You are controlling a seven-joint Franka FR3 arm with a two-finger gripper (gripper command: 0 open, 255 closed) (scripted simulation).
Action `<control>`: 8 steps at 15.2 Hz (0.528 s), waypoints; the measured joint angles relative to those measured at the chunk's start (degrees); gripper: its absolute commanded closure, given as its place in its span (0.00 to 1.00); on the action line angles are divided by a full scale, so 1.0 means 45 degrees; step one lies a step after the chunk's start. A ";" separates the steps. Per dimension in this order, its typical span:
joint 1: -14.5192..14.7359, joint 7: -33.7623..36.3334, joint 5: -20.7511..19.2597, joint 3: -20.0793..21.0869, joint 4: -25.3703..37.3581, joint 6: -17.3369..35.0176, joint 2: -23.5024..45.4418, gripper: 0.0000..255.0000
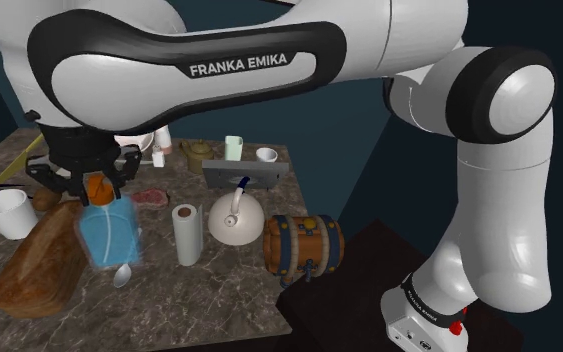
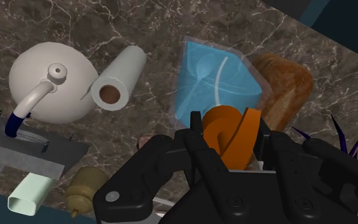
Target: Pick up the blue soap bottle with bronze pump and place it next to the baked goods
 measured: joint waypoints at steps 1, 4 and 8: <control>-0.0061 0.0032 0.0003 0.0002 -0.0263 0.0205 -0.0050 1.00; -0.0083 0.0117 -0.0079 -0.0044 -0.0589 0.0619 0.0063 1.00; -0.0169 0.0281 -0.0167 -0.0085 -0.1293 0.1312 0.0088 1.00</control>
